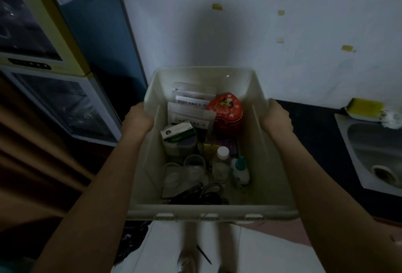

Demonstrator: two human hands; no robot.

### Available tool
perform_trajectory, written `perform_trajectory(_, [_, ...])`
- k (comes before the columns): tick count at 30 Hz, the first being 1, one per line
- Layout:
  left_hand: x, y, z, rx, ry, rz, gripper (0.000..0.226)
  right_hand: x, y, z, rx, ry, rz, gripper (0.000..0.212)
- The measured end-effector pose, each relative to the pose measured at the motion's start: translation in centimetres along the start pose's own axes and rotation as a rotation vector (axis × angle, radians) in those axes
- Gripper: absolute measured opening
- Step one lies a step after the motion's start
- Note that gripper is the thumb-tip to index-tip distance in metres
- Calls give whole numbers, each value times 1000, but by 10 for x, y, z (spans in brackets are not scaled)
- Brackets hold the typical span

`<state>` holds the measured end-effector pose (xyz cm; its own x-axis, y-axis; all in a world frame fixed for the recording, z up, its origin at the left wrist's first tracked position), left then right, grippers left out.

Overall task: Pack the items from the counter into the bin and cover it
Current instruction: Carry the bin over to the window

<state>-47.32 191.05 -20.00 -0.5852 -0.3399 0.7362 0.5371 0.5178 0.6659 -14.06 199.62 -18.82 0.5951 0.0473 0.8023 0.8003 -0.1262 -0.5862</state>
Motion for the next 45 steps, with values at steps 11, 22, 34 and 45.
perform_trajectory(11, [24, -4, -51, 84, 143, 33, 37, 11, -3, -17, 127, -65, 24, 17])
perform_trajectory(22, [35, -18, -90, 153, 193, -7, 37, 14, -1, -35, 173, -103, 26, 17])
perform_trajectory(34, [58, -56, -131, 258, 287, -129, 44, 3, -28, -49, 241, -138, 2, 37])
perform_trajectory(45, [118, -129, -211, 456, 531, -193, 50, -45, -104, -97, 534, -291, 11, 34])
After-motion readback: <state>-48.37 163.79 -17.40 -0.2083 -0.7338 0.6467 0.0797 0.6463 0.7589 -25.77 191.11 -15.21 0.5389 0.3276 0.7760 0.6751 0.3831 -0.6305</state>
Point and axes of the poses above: each hand's wrist, its own z-axis towards the middle knuckle, its own x-axis out of the back of the hand, y = z × x, the point moved 6 cm from there along z, towards the middle knuckle, and after that the axes turned 1 degree about -z, right-handed, at the moved point
